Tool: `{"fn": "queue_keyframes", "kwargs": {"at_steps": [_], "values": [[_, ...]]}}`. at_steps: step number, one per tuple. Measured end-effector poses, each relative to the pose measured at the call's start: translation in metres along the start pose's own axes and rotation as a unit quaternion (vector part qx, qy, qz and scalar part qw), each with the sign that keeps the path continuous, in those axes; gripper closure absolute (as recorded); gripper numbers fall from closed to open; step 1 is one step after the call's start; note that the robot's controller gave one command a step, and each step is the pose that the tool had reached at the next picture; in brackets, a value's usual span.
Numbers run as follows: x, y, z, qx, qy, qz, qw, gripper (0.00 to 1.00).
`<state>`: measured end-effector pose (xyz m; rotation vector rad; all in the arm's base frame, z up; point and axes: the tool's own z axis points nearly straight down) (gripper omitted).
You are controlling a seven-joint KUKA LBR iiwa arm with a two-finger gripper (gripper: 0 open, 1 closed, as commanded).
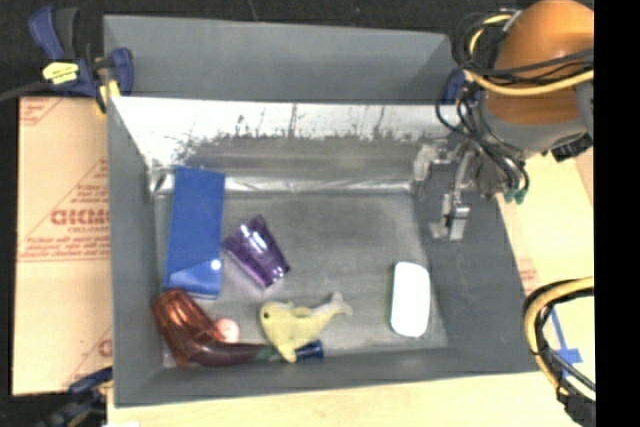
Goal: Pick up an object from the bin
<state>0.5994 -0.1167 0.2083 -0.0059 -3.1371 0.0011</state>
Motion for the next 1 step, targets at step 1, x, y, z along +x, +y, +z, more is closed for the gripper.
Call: {"fn": "queue_keyframes", "kwargs": {"at_steps": [1], "values": [[-0.0015,0.0005,-0.0052,0.001,-0.0043,-0.001,1.0,0.0]]}}
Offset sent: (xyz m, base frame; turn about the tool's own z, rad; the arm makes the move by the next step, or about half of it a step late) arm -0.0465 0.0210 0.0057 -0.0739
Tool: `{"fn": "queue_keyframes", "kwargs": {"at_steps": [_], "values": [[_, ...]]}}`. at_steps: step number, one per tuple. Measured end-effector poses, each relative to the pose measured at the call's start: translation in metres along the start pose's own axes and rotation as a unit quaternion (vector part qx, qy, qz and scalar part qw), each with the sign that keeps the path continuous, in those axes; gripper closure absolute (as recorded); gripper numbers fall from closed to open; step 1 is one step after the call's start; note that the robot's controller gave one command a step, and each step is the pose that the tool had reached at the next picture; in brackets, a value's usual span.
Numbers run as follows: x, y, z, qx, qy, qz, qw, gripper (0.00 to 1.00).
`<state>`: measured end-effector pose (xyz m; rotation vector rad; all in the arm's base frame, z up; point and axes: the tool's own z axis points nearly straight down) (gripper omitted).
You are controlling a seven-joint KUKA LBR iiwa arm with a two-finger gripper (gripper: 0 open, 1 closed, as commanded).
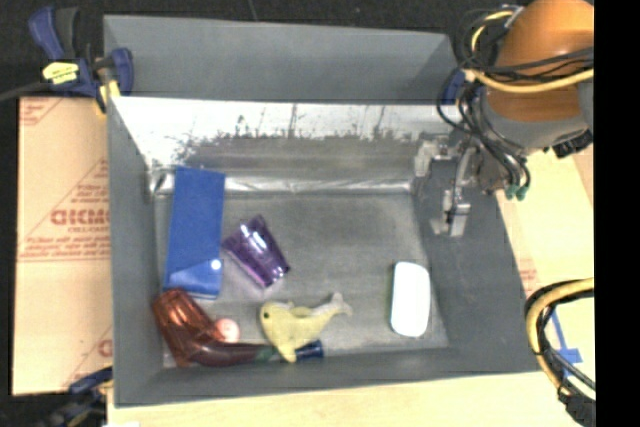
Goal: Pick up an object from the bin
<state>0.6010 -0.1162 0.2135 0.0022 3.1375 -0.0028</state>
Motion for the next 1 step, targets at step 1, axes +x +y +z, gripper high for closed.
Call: {"fn": "queue_keyframes", "kwargs": {"at_steps": [1], "values": [[0.0412,0.0163,-0.0009,0.0,0.0001,-0.029,0.9996,0.0]]}}
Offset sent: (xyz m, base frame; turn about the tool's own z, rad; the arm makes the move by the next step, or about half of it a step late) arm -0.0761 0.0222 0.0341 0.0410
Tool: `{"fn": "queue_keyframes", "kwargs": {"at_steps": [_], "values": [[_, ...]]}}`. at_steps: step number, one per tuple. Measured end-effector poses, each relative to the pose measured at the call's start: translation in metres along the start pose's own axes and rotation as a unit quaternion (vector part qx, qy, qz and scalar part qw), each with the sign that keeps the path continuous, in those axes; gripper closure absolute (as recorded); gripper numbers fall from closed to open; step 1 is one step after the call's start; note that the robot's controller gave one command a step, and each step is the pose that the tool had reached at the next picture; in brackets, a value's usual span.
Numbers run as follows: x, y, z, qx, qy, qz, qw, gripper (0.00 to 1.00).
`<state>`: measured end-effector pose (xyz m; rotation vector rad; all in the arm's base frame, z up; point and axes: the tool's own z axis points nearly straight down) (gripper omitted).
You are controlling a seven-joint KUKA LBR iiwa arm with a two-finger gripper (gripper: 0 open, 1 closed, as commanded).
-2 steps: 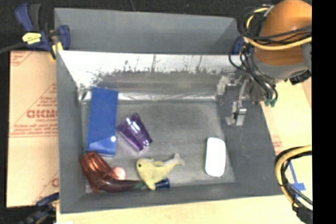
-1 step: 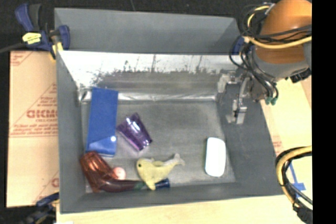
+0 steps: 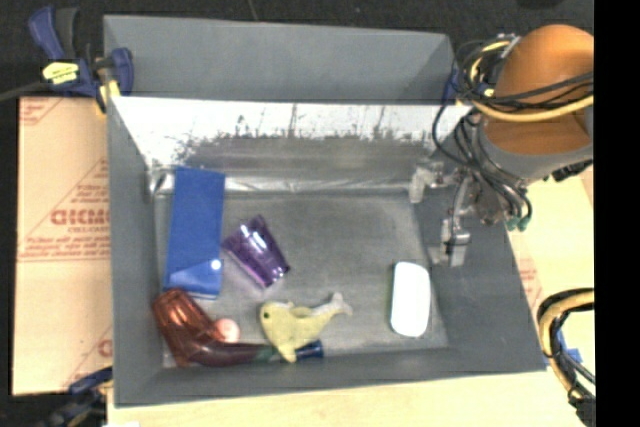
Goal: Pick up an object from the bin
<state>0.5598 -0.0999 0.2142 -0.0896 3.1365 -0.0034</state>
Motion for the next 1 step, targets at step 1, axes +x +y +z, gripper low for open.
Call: {"fn": "queue_keyframes", "kwargs": {"at_steps": [1], "values": [[0.0299,0.0058,-0.0287,0.0,-0.0009,0.048,0.9989,0.0]]}}
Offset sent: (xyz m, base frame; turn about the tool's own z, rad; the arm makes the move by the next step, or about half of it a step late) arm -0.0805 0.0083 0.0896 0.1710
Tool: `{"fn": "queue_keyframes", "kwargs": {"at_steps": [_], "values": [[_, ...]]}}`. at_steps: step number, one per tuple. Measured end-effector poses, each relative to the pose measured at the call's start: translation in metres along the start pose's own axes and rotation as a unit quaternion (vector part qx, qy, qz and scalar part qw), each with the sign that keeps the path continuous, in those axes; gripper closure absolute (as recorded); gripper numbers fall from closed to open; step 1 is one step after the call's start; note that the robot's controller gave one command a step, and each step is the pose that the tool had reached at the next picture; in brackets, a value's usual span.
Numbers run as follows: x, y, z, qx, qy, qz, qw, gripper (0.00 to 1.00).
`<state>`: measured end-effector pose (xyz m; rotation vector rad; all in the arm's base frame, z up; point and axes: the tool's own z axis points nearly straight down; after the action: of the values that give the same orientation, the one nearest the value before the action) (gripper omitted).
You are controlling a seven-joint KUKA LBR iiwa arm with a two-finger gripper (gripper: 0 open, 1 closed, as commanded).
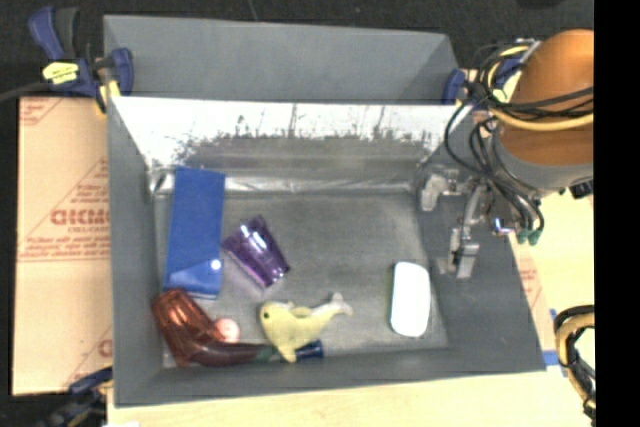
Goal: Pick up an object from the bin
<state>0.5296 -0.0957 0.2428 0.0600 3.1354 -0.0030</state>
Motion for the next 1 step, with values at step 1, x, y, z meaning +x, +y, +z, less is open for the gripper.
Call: {"fn": "queue_keyframes", "kwargs": {"at_steps": [1], "values": [[0.0416,0.0011,-0.0505,0.0,0.0029,0.032,0.9995,0.0]]}}
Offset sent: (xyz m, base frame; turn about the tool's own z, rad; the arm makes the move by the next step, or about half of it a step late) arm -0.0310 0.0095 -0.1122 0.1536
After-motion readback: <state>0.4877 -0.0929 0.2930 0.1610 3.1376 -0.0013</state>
